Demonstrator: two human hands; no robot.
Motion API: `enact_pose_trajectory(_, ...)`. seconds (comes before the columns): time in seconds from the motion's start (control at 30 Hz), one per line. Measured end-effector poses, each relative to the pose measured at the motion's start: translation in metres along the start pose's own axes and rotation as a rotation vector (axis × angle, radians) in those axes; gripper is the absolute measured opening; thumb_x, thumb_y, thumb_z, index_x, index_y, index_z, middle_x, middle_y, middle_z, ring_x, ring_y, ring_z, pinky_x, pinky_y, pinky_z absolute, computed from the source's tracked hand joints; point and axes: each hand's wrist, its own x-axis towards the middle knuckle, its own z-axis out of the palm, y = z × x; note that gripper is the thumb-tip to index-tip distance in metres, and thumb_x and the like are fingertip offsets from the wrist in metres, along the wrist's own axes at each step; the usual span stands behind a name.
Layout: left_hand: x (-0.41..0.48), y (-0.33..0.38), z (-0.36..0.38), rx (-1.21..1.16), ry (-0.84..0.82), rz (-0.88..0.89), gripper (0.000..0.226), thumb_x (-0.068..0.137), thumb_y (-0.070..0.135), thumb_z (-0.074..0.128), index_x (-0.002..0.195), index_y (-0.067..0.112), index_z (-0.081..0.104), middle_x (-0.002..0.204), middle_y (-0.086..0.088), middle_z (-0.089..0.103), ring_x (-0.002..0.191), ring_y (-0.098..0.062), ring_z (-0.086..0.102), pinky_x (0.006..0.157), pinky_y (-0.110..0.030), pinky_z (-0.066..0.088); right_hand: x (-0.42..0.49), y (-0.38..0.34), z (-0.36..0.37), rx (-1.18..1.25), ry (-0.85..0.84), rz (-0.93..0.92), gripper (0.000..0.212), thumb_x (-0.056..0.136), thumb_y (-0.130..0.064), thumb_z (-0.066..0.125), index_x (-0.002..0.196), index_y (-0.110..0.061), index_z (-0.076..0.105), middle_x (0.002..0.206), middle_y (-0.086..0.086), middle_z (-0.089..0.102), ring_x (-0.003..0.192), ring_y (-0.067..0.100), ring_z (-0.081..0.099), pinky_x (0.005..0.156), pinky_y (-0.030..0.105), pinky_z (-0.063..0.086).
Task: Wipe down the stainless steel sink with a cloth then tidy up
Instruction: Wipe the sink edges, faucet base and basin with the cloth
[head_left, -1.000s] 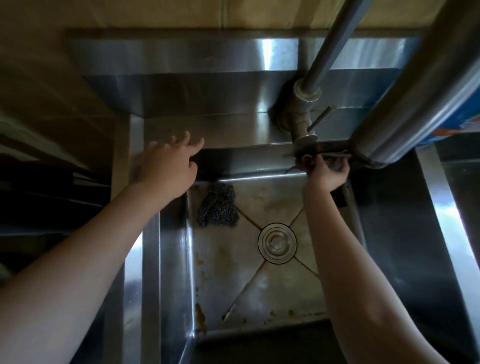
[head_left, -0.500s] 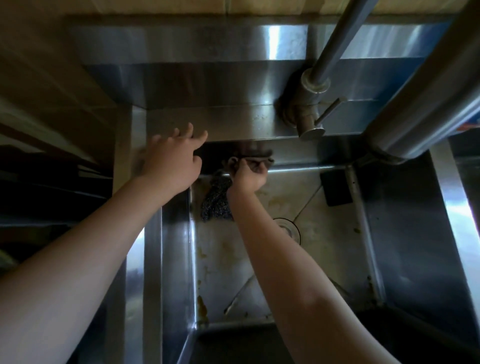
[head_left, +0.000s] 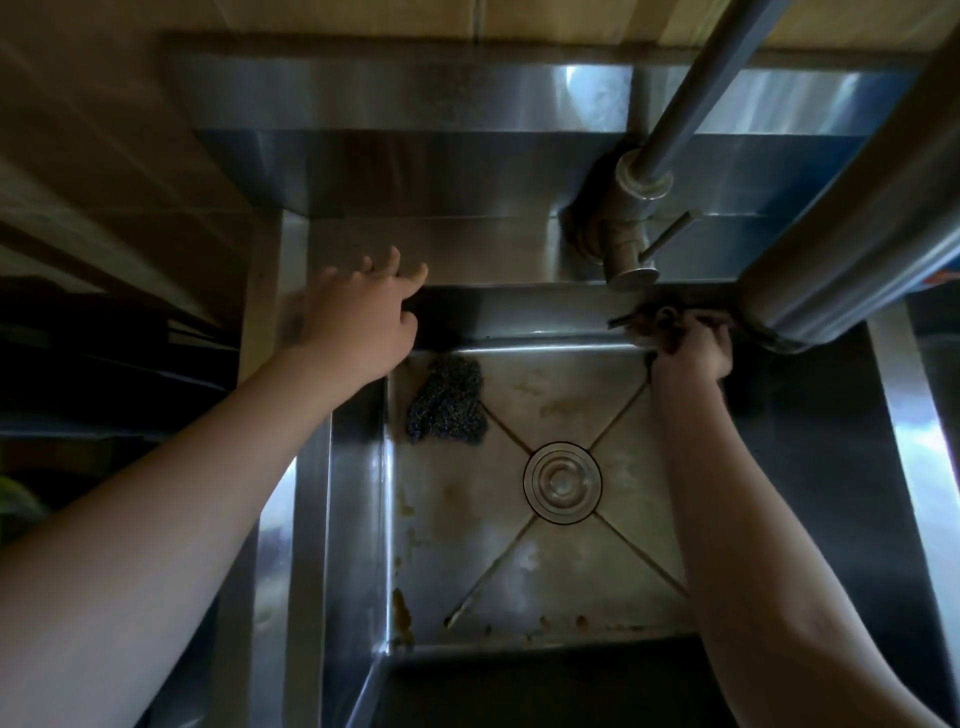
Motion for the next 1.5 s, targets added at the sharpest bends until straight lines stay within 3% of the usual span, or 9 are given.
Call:
enact_pose_trajectory(0.13, 0.0, 0.003, 0.001, 0.008, 0.011, -0.005, 0.057, 0.091, 0.023, 0.043, 0.146, 0.028, 0.027, 0.155, -0.011, 0.023, 0.138, -0.036, 0.029, 0.106, -0.048, 0.029, -0.017, 0.026, 0.009, 0.004, -0.018, 0.035, 0.059, 0.085, 0.018, 0.047, 0.139, -0.007, 0.043, 0.13, 0.024, 0.055, 0.103, 0.034, 0.059, 0.092, 0.044, 0.049)
enact_pose_trajectory(0.27, 0.0, 0.006, 0.001, 0.016, 0.016, -0.015, 0.058, 0.091, 0.022, 0.043, 0.146, 0.025, 0.028, 0.154, -0.013, 0.024, 0.138, -0.037, 0.029, 0.106, -0.047, 0.029, -0.052, 0.074, 0.015, 0.009, -0.107, 0.224, 0.038, 0.096, 0.004, 0.039, 0.132, -0.001, 0.05, 0.131, 0.024, 0.055, 0.111, 0.035, 0.058, 0.101, 0.045, 0.045)
enact_pose_trajectory(0.4, 0.0, 0.007, 0.0, 0.01, 0.022, -0.023, 0.058, 0.09, 0.021, 0.044, 0.146, 0.026, 0.029, 0.154, -0.012, 0.024, 0.138, -0.036, 0.029, 0.106, -0.046, 0.028, -0.092, 0.118, 0.021, -0.101, -0.231, 0.362, 0.031, 0.087, 0.012, 0.051, 0.115, -0.001, 0.057, 0.113, 0.021, 0.063, 0.074, 0.025, 0.066, 0.063, 0.027, 0.057)
enact_pose_trajectory(0.57, 0.0, 0.008, -0.001, 0.001, 0.023, -0.032, 0.058, 0.09, 0.02, 0.044, 0.146, 0.026, 0.029, 0.155, -0.012, 0.024, 0.138, -0.036, 0.028, 0.106, -0.046, 0.028, -0.103, 0.12, 0.018, -0.097, -0.398, 0.538, 0.021, 0.088, 0.01, 0.052, 0.105, -0.001, 0.053, 0.097, 0.021, 0.061, 0.076, 0.03, 0.065, 0.072, 0.035, 0.06)
enact_pose_trajectory(0.7, 0.0, 0.009, -0.002, 0.004, 0.009, -0.035, 0.058, 0.091, 0.021, 0.043, 0.146, 0.026, 0.028, 0.155, -0.012, 0.022, 0.139, -0.035, 0.028, 0.107, -0.046, 0.028, -0.075, 0.104, 0.0, -0.187, -0.376, 0.378, 0.025, 0.083, 0.011, 0.056, 0.101, -0.007, 0.058, 0.073, 0.011, 0.067, 0.064, 0.019, 0.066, 0.059, 0.03, 0.06)
enact_pose_trajectory(0.87, -0.001, 0.01, -0.003, 0.0, 0.025, -0.027, 0.056, 0.092, 0.021, 0.043, 0.146, 0.025, 0.028, 0.154, -0.013, 0.024, 0.138, -0.036, 0.029, 0.108, -0.046, 0.028, -0.029, 0.087, -0.041, -0.612, -0.396, 0.04, 0.051, 0.083, 0.007, 0.063, 0.129, -0.013, 0.054, 0.114, 0.008, 0.064, 0.096, 0.019, 0.066, 0.083, 0.034, 0.057)
enact_pose_trajectory(1.0, 0.0, 0.01, -0.001, 0.017, 0.028, -0.029, 0.056, 0.092, 0.022, 0.043, 0.146, 0.025, 0.028, 0.154, -0.013, 0.025, 0.137, -0.037, 0.029, 0.107, -0.047, 0.028, -0.027, 0.109, -0.065, -0.768, -0.459, 0.0, 0.056, 0.081, 0.011, 0.061, 0.132, -0.011, 0.051, 0.119, 0.019, 0.064, 0.103, 0.028, 0.065, 0.085, 0.045, 0.056)
enact_pose_trajectory(1.33, 0.001, 0.008, 0.004, 0.024, 0.05, -0.028, 0.057, 0.092, 0.023, 0.044, 0.146, 0.027, 0.028, 0.155, -0.011, 0.024, 0.138, -0.037, 0.029, 0.107, -0.049, 0.029, -0.083, 0.195, -0.058, -1.023, -0.816, -0.153, 0.054, 0.076, 0.013, 0.058, 0.126, -0.006, 0.057, 0.122, 0.01, 0.062, 0.114, 0.021, 0.059, 0.103, 0.033, 0.046)
enact_pose_trajectory(1.5, 0.002, 0.007, 0.005, 0.028, 0.059, -0.026, 0.057, 0.09, 0.022, 0.045, 0.145, 0.027, 0.03, 0.154, -0.012, 0.025, 0.137, -0.038, 0.03, 0.105, -0.049, 0.031, -0.084, 0.185, -0.055, -1.11, -0.779, -0.264, 0.056, 0.078, 0.009, 0.05, 0.128, -0.015, 0.057, 0.119, 0.004, 0.065, 0.111, 0.013, 0.058, 0.095, 0.018, 0.043)
